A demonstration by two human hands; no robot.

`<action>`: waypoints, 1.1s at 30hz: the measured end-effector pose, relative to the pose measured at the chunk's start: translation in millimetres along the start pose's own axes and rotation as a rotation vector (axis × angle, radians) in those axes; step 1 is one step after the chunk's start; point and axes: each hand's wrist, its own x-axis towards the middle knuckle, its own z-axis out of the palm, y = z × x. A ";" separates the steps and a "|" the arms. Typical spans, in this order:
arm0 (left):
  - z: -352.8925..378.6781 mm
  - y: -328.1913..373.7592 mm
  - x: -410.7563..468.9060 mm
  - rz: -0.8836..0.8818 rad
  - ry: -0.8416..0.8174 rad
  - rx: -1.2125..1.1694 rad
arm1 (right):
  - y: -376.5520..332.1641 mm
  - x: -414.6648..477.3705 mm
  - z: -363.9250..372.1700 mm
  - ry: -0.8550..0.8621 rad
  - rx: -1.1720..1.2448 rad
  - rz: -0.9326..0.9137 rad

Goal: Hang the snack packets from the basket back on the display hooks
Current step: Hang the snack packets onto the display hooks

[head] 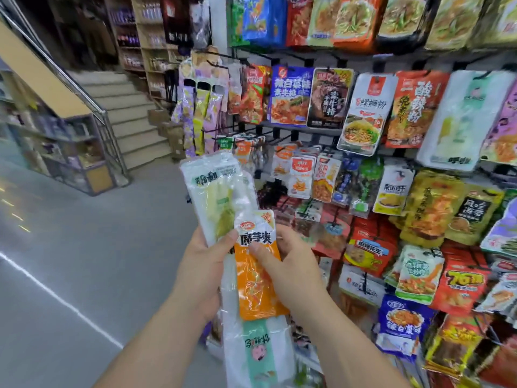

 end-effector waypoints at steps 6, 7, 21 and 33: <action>-98.4 60.1 39.9 -0.064 -0.077 0.093 | -11.1 14.0 119.5 0.109 -0.013 0.057; -109.1 69.0 44.8 -0.078 -0.093 0.098 | -14.4 16.4 133.4 0.124 -0.020 0.062; -166.3 121.6 99.9 -0.071 -0.121 0.102 | -30.4 66.4 210.2 0.240 0.052 0.049; -269.6 184.2 246.8 -0.038 -0.236 0.139 | -33.9 166.3 338.1 0.425 -0.049 0.049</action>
